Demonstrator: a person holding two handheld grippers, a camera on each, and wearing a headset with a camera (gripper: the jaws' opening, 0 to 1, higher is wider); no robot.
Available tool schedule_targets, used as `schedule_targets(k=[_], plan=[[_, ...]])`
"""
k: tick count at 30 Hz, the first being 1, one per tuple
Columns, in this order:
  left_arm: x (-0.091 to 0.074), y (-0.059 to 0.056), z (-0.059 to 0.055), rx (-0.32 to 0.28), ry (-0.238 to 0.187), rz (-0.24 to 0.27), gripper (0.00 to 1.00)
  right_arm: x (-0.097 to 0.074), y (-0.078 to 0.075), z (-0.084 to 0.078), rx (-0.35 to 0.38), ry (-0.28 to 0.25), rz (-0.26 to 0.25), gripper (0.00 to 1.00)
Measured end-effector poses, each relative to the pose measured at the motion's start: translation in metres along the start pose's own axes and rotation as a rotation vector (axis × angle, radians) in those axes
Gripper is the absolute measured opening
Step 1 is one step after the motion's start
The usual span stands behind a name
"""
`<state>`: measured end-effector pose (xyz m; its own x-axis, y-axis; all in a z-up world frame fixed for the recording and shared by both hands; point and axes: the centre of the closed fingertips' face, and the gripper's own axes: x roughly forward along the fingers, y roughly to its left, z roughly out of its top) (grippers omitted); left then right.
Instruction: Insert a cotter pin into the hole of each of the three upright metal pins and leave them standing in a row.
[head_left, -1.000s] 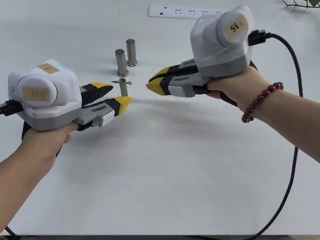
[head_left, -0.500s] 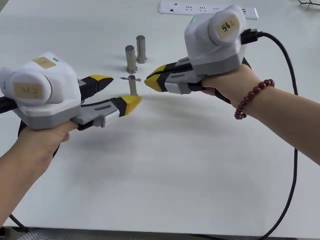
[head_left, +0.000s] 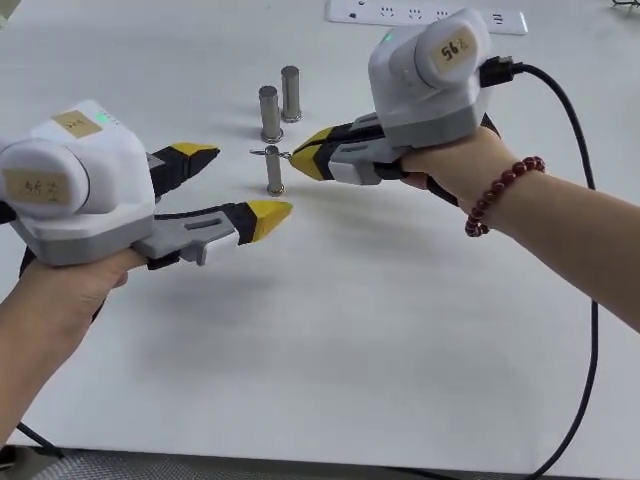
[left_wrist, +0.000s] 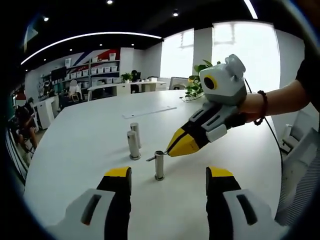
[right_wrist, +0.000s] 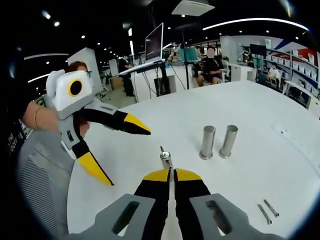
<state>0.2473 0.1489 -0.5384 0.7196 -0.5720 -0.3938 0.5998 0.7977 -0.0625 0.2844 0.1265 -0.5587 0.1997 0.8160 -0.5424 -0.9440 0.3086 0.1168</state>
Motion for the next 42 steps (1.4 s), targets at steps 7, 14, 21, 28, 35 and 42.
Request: schedule_targets(k=[7,14,21,28,35,42], plan=[[-0.002,-0.001,-0.004,0.008,0.012,0.002,0.60,0.004,0.000,-0.001,-0.001,0.002,0.004,0.00],[-0.001,0.000,-0.006,-0.002,0.020,0.003,0.60,0.005,0.000,0.001,-0.004,-0.002,0.003,0.00],[-0.002,0.001,-0.007,-0.005,0.023,0.002,0.60,0.004,0.002,-0.001,0.007,0.012,0.008,0.03],[-0.001,0.001,-0.006,0.002,0.018,0.002,0.63,-0.005,0.003,-0.003,0.035,0.015,0.012,0.12],[0.000,0.000,-0.008,0.007,0.018,0.001,0.68,-0.012,-0.018,0.020,0.088,-0.107,-0.062,0.22],[0.001,-0.003,-0.008,0.002,0.021,-0.011,0.74,-0.004,-0.037,0.035,0.131,-0.154,-0.106,0.25]])
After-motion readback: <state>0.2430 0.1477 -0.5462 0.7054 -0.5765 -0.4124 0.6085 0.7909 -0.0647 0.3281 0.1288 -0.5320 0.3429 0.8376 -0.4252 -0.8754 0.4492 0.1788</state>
